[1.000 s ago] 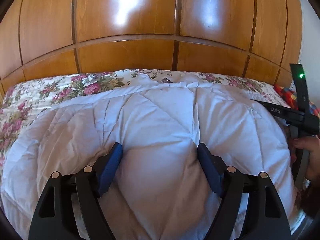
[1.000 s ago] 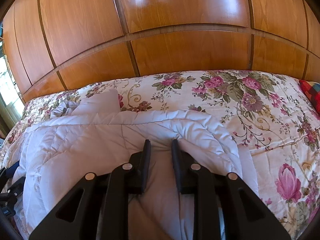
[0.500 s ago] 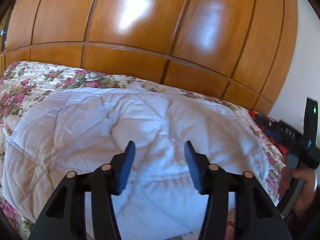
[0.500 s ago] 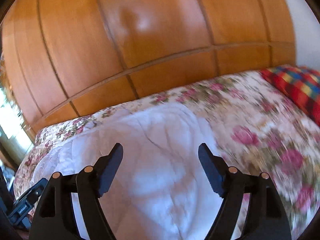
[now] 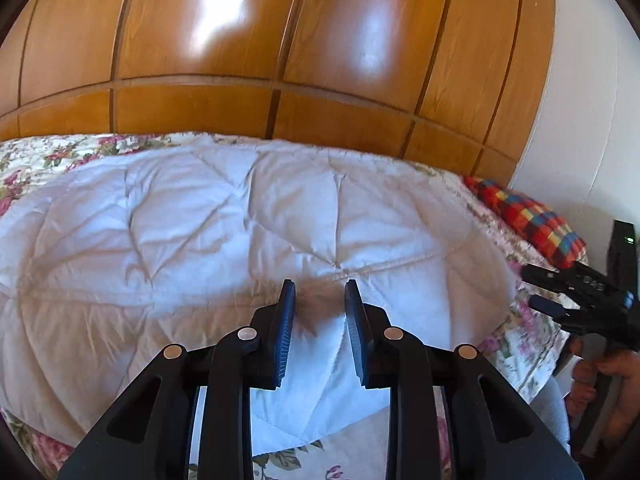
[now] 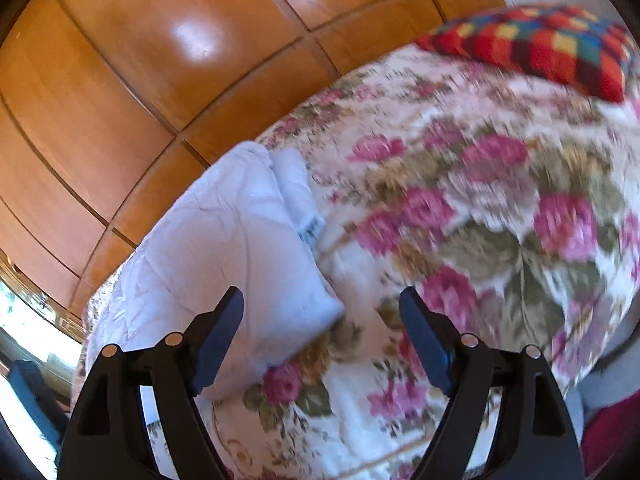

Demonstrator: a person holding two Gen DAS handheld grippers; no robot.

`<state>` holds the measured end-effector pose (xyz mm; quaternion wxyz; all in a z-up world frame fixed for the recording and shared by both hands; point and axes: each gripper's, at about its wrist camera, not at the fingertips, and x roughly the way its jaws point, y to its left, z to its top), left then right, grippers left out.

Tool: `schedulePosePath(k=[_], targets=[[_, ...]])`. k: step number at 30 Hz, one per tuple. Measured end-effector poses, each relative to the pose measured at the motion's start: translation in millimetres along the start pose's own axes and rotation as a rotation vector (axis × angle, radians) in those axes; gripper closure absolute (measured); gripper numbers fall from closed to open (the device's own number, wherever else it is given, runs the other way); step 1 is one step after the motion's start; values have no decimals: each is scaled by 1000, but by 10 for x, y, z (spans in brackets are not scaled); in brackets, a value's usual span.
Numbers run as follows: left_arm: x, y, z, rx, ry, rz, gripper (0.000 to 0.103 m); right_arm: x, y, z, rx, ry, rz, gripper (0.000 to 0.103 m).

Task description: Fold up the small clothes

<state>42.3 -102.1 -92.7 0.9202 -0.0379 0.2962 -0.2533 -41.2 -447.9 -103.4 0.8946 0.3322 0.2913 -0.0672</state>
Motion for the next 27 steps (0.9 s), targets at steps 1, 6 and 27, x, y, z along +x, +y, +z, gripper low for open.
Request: schedulePosePath(k=[1,6,27], targets=[[51,22,-21,-7,16,5,78,6,-26,-39,8,11,14,21],[238,158,-116,-80,81,-11,78,94,47,-193,-27,49,75,20],[169,286,-291,-189,79,-74,87,485,150,-65,124,4,275,20]])
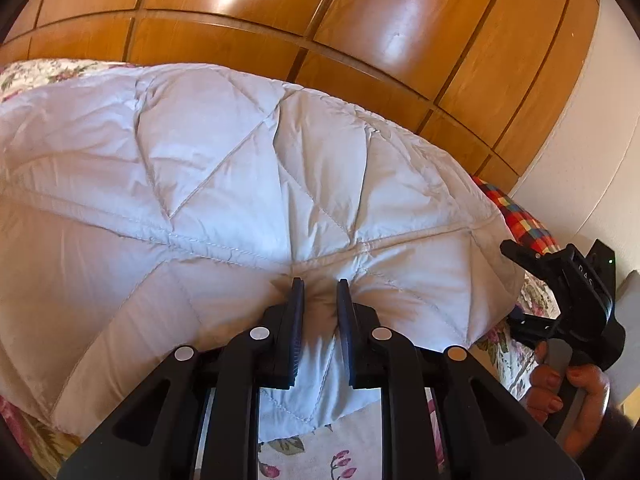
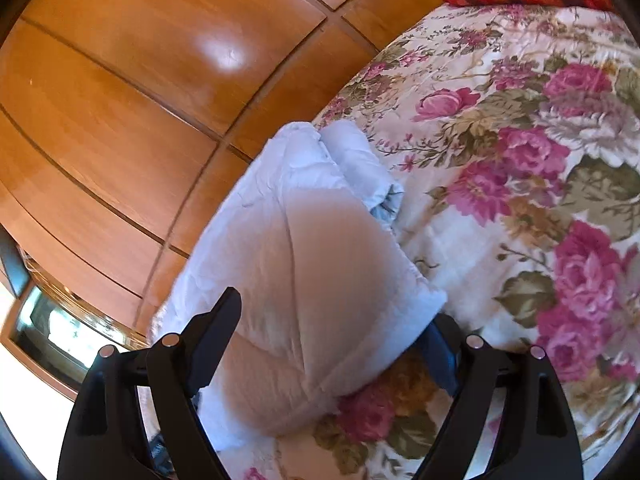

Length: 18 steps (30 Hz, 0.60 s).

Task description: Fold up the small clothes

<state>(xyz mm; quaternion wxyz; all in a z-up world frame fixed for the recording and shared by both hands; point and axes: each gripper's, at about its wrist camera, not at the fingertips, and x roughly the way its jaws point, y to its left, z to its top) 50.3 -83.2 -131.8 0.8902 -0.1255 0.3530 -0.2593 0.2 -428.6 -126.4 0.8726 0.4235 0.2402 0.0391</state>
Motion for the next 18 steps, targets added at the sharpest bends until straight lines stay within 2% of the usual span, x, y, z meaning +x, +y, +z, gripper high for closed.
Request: schedulePosePath(k=[3,6,9,14,18], targets=[[7,41,3,-16,4,-9,87,0,43,-34,5,24,42,20],[32,85,23,-20,6,-15,87,44,79,-132,35,94,60,24],[46,97,17,-17,7,-17,87,77,131,-97,28,83,54,24],[58,110,15,-11,13,-22,87,283,47,141,106,40,52,24],[77,107,28,-9,25,-12,87,425,59,287,83,13,24,24]])
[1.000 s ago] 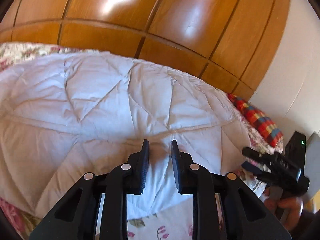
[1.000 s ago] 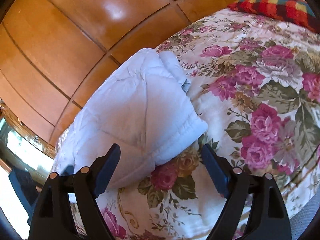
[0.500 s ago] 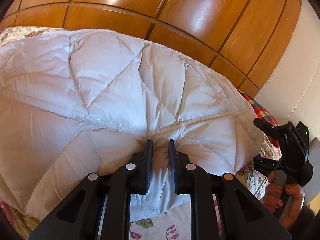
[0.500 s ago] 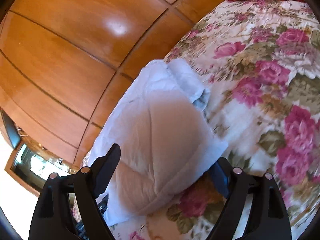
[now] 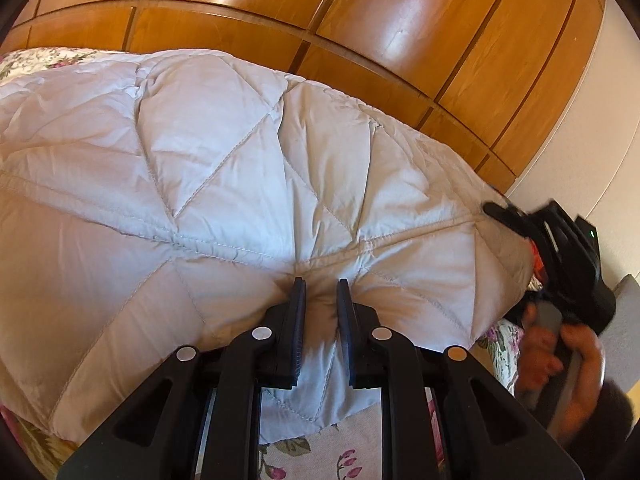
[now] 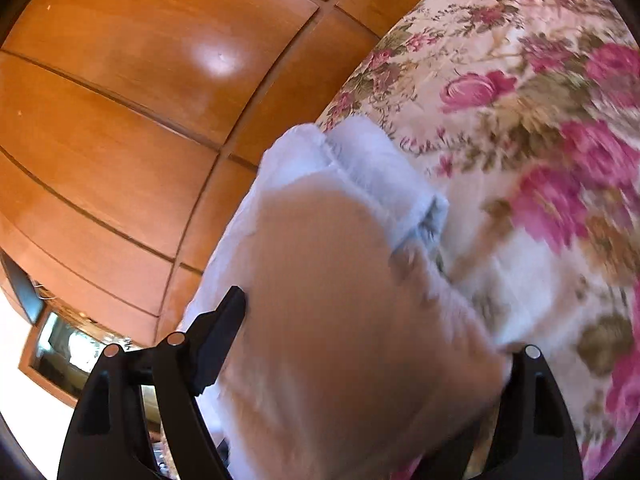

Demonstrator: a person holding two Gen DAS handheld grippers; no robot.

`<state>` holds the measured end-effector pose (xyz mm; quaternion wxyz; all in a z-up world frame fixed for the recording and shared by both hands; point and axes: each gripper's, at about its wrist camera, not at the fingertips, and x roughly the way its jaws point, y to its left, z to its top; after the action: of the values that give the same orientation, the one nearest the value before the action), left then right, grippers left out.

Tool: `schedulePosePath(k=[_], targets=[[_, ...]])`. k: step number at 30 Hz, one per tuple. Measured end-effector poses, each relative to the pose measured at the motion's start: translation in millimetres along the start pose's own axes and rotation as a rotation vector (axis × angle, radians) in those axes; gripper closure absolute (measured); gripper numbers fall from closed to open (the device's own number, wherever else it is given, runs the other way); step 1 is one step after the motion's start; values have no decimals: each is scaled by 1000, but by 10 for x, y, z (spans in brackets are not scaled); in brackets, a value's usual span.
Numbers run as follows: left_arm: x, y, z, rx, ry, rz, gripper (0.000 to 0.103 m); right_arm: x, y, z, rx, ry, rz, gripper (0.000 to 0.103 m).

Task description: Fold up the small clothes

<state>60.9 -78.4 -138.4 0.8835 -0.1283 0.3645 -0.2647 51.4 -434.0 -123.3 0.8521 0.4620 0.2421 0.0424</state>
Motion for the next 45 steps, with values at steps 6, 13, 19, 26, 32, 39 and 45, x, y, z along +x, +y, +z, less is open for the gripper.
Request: schedulePosePath(k=[6,13,19,26,32,39,45], targets=[[20,-25,33,-4,9,19,87,133,22,54,-29,7,-36,46],[31,-42,28,-3,10,25,87,44,74,62,-60,3,7,73],[18,-59,38,5,15,36,87,-106,221,67,-101,-17,32,78],[-7,-290,75,33,50,-1,87,-450,287,183,-131,-75,11,80],[-249,-530,146,124,5,-55,85,-937,149,440,-155,-193,-90,80],[-668,44,403,39,-169,226,85,-1292,130,586,-218,-282,-295,80],[-382,423,307,52,-36,322,85,-1174,703,337,-447,-316,-440,80]])
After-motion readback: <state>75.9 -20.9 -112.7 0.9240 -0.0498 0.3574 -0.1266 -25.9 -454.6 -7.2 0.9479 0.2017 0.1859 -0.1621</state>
